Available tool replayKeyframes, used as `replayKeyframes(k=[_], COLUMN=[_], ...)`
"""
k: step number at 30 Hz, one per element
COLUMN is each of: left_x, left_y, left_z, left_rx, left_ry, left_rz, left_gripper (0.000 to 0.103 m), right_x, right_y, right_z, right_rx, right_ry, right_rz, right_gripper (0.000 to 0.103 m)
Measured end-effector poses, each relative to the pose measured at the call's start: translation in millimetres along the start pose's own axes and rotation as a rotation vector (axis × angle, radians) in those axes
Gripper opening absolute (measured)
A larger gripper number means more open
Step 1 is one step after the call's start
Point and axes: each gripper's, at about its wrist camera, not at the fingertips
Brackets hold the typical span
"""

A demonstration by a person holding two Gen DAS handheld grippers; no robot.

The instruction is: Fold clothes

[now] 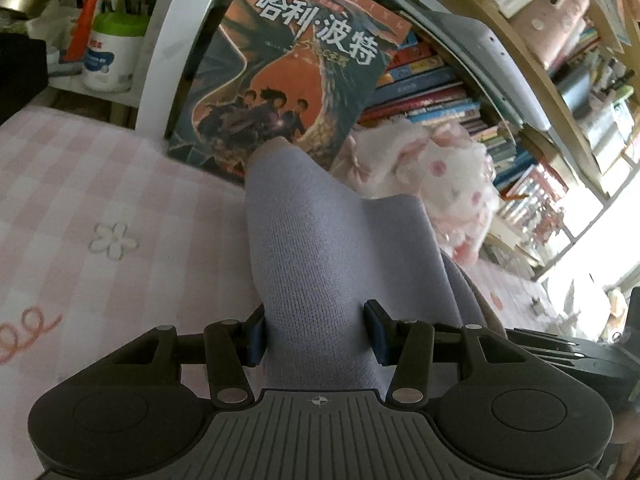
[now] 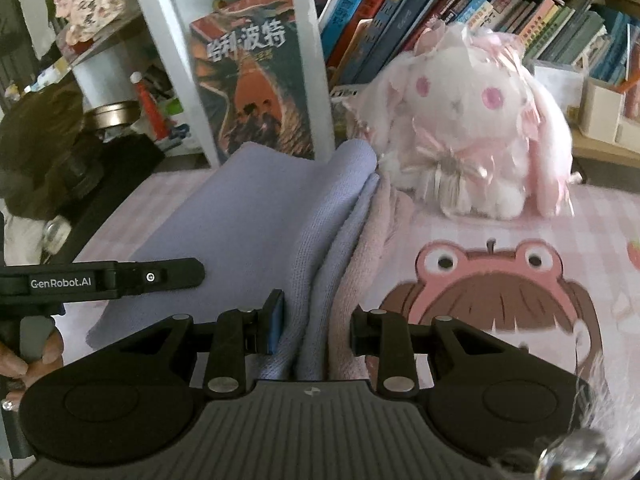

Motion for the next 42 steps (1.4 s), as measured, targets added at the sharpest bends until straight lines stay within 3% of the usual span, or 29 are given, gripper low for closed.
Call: replayKeyframes(k=[10, 14, 17, 20, 22, 25, 29, 35, 42], left_x=[13.5, 18.8, 19.9, 16.1, 12.3, 7.6, 1.4, -13.0, -30.0], left_y=[-34.9, -38.2, -37.4, -35.1, -32.1, -21.9, -6.1, 13.2, 36.1], left_z=[3.7, -0.8, -3.4, -2.3, -1.3, -0.4, -2.6, -14.0, -37.2], left_rx=[-0.012, 0.004, 0.0, -0.006, -0.015, -0.05, -0.089, -0.103, -0.101], left_ry=[0.044, 0.069, 0.064, 0.037, 0.011, -0.03, -0.057, -0.115, -0.214], left_rz=[0.055, 0.071, 0.075, 0.099, 0.123, 0.155, 0.182, 0.215, 0.253], left_gripper=[0.048, 0.054, 0.057, 0.062, 0.065, 0.067, 0.068, 0.073, 0.076], right_x=[-25.2, -34.5, -34.5, -33.3, -32.7, -34.8, -32.8, -16.0, 6.6], right_y=[-42.9, -50.7, -51.3, -50.8, -47.7, -36.9, -19.3, 7.6, 26.6], right_z=[9.3, 3.6, 1.4, 0.2, 0.7, 2.1, 3.5, -8.1, -30.3], right_rx=[-0.001, 0.008, 0.014, 0.015, 0.012, -0.001, -0.037, -0.087, -0.067], right_ry=[-0.062, -0.108, -0.108, -0.102, -0.098, -0.115, -0.121, -0.016, 0.056], right_rz=[0.014, 0.016, -0.012, -0.045, -0.06, -0.059, -0.078, -0.141, -0.163], right_gripper=[0.029, 0.034, 0.042, 0.062, 0.072, 0.078, 0.08, 0.083, 0.087])
Point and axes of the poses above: each gripper's, at about its wrist camera, not at the fingertips, and y roughly against the way its jaws point, x to its left, z to its top, and after that the axes turned 10 degrees about -x, right-handed
